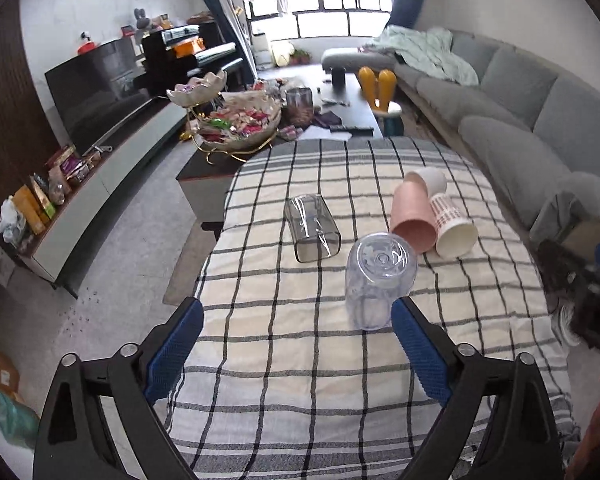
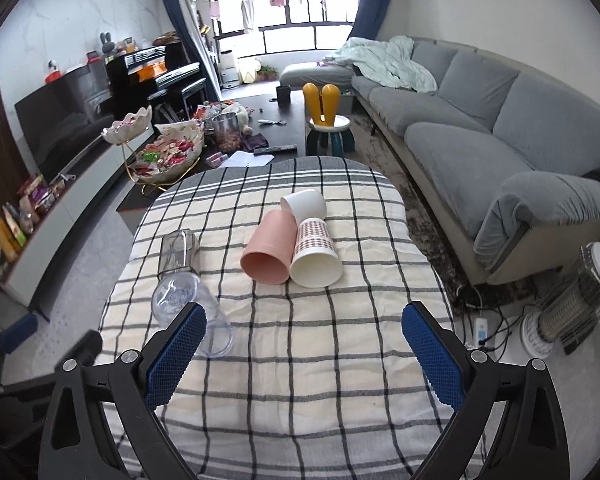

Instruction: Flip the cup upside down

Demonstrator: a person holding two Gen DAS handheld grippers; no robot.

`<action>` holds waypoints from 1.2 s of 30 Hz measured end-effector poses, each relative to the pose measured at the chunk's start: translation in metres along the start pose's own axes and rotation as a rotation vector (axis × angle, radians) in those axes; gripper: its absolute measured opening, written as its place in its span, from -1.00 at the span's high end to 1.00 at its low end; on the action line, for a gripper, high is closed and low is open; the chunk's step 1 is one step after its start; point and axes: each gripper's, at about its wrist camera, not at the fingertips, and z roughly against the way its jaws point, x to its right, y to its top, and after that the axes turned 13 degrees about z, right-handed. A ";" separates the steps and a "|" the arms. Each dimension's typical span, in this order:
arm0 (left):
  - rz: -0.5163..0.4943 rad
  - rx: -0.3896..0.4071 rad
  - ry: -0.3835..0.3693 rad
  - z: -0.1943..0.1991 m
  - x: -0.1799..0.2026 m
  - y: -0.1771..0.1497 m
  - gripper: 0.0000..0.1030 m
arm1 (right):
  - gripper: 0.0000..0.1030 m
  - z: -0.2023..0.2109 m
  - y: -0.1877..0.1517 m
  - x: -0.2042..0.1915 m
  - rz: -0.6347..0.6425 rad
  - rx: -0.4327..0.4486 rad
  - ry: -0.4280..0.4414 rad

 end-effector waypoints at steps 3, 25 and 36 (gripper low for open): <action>0.016 0.020 -0.007 0.008 -0.004 -0.003 -0.91 | -0.92 0.004 -0.002 -0.005 0.007 0.005 -0.011; 0.035 0.060 -0.016 0.019 -0.011 -0.003 -0.91 | -0.92 0.021 -0.002 -0.007 0.013 0.028 -0.038; 0.032 0.078 -0.006 0.025 -0.012 0.000 -1.00 | -0.92 0.021 -0.002 -0.009 0.012 0.030 -0.038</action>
